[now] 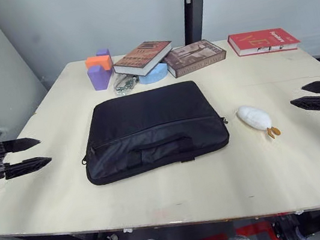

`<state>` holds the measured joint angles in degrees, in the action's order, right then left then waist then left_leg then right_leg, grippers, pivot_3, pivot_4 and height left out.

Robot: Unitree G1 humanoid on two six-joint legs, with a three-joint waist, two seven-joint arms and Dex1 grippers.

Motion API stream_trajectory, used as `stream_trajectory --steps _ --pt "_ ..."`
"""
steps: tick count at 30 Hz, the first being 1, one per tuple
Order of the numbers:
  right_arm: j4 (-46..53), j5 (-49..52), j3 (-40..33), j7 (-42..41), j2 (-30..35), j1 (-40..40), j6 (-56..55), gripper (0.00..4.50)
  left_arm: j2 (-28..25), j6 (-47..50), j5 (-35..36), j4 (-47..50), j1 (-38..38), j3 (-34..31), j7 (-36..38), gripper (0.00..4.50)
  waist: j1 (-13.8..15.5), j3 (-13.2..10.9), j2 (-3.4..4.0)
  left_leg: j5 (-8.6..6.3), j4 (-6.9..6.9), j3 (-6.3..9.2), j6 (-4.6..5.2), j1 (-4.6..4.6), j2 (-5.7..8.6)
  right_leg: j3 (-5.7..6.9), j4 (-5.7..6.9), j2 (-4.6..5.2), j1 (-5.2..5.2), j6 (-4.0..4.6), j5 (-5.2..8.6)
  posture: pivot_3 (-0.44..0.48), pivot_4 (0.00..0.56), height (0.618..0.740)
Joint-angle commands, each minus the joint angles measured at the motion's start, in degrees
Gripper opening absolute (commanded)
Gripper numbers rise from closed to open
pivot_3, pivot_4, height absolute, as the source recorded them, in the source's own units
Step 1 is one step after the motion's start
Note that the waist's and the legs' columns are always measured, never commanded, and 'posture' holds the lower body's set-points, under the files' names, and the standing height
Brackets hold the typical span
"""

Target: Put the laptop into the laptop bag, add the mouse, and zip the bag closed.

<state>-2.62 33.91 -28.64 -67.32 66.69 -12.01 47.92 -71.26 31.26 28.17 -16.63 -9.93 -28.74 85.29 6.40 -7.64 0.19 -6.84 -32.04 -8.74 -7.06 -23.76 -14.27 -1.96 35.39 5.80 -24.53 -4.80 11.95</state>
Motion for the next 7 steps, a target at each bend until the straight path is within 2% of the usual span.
stream_trajectory --steps 1,7 --pt "0.88 0.50 -3.10 -0.71 1.56 0.29 -1.15 4.50 -0.72 3.62 3.27 1.16 0.01 -5.29 -0.94 4.48 -0.03 0.00 0.00 0.00 -0.04 0.00 0.01 0.00 0.00 -0.01 0.01 0.00 0.01 0.01 0.00 0.000 0.150 0.740" --pt "1.14 0.55 -2.79 -0.33 1.14 0.83 -1.47 4.50 0.62 2.81 2.17 0.19 0.19 -4.19 -4.48 4.48 -0.30 0.00 -0.01 0.00 -0.10 0.00 0.04 0.00 0.01 -0.03 0.03 0.00 0.03 0.01 0.00 0.000 0.150 0.740"
